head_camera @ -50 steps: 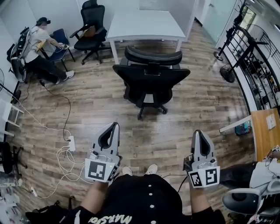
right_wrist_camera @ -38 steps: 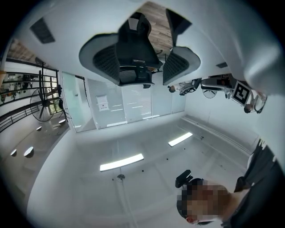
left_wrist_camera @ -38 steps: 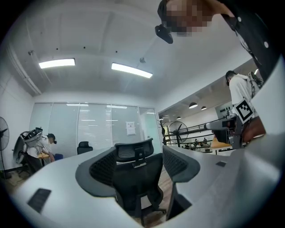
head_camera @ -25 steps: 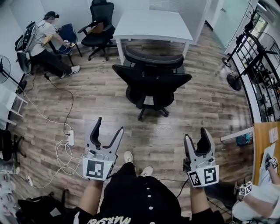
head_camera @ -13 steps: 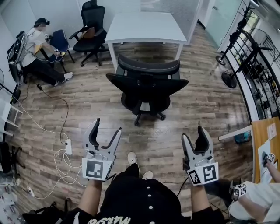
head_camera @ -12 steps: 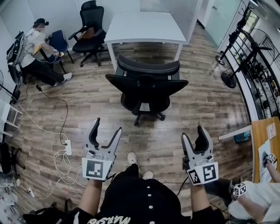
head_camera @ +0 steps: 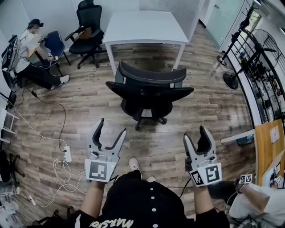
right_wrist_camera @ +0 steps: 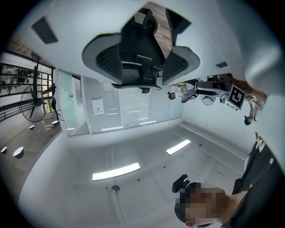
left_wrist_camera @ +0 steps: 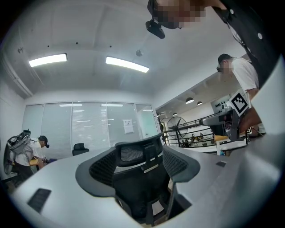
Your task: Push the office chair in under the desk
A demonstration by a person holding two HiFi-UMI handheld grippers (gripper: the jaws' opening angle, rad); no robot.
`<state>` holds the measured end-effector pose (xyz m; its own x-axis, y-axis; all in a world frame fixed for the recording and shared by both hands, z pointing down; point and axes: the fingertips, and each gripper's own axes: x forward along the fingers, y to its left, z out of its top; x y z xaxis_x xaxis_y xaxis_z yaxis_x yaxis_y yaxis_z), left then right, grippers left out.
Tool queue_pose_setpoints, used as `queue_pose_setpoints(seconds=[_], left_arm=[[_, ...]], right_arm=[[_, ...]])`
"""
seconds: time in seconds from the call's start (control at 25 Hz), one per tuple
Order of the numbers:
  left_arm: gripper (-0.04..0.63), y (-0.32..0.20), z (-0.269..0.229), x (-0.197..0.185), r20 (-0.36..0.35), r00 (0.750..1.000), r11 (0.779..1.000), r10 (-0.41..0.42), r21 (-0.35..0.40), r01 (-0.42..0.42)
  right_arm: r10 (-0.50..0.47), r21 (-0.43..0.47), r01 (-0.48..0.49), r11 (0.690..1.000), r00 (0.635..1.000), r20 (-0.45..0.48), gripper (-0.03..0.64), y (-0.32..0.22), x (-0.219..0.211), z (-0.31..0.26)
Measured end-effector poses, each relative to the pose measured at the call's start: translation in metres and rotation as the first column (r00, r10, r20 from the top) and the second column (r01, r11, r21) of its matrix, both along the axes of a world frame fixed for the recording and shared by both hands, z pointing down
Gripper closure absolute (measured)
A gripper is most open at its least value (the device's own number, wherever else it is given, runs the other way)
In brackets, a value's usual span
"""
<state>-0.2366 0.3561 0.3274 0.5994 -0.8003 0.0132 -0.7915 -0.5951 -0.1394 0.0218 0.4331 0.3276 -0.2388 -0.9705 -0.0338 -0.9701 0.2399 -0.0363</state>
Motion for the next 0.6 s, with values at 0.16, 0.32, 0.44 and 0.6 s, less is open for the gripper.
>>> queue_pose_setpoints(seconds=[0.16,0.32,0.44,0.6], left_arm=[[0.268,-0.02,0.0,0.002,0.008,1.0,1.0,0.022,0.011,-0.022],[0.268,-0.037,0.0,0.003,0.003,0.999,0.999,0.041,0.022,-0.041],[0.269,-0.051,-0.003,0.005,0.015,0.998,0.997,0.063,0.041,-0.063],[0.27,-0.065,-0.006,0.01,0.018,0.996,0.995,0.087,0.045,-0.088]], right_arm=[[0.008,0.001,-0.008,1.0,1.0,-0.01,0.321,-0.019,-0.001,-0.002],[0.022,0.006,-0.022,1.0,1.0,-0.02,0.321,-0.035,-0.002,-0.002],[0.032,0.008,-0.032,0.999,0.999,-0.026,0.321,-0.05,-0.004,-0.003],[0.044,0.004,-0.043,0.999,0.998,-0.053,0.321,-0.065,-0.006,-0.004]])
